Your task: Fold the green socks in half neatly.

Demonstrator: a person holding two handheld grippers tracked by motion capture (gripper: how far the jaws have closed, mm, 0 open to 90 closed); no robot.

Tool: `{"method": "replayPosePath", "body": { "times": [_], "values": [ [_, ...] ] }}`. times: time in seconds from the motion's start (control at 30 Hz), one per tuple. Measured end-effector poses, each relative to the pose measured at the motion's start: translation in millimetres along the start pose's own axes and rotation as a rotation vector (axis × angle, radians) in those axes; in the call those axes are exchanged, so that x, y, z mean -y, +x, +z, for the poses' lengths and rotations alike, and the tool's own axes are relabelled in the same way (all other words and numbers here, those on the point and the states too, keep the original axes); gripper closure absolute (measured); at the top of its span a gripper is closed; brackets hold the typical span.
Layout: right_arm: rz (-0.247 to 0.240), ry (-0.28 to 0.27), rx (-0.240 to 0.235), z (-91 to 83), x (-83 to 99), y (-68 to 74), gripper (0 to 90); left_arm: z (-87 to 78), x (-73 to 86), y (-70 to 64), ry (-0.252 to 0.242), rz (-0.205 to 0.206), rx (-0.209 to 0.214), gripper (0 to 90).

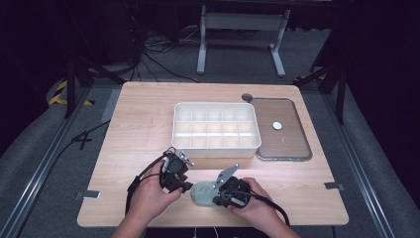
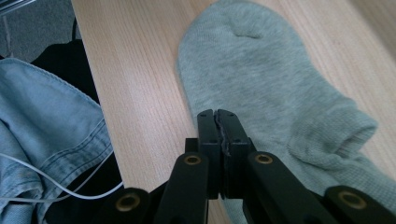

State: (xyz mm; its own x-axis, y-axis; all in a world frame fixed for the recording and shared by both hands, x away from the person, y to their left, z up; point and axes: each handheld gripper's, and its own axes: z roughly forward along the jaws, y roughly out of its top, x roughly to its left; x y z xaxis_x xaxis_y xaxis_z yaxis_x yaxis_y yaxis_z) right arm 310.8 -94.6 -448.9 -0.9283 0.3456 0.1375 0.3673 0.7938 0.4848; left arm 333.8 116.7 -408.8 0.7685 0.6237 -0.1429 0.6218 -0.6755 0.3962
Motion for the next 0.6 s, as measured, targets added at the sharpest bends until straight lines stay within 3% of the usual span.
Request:
{"method": "replayPosePath", "body": {
  "times": [0.1,0.27,0.37,0.6],
  "values": [
    [0.012,0.001,-0.002,2.4,2.2,-1.0,89.5,2.7,-0.1,-0.7,0.002,-0.009,0.016,64.6],
    [0.000,0.001,0.015,2.4,2.8,0.8,89.6,12.3,0.8,0.5,0.017,-0.097,0.060,64.0],
    [-0.007,0.002,0.015,2.3,3.0,1.5,89.6,19.6,1.3,0.7,0.015,-0.129,0.089,64.2],
    [-0.009,0.002,0.016,2.3,3.0,1.4,89.6,35.3,0.1,-3.6,0.056,-0.167,0.118,61.3]
  ]
}}
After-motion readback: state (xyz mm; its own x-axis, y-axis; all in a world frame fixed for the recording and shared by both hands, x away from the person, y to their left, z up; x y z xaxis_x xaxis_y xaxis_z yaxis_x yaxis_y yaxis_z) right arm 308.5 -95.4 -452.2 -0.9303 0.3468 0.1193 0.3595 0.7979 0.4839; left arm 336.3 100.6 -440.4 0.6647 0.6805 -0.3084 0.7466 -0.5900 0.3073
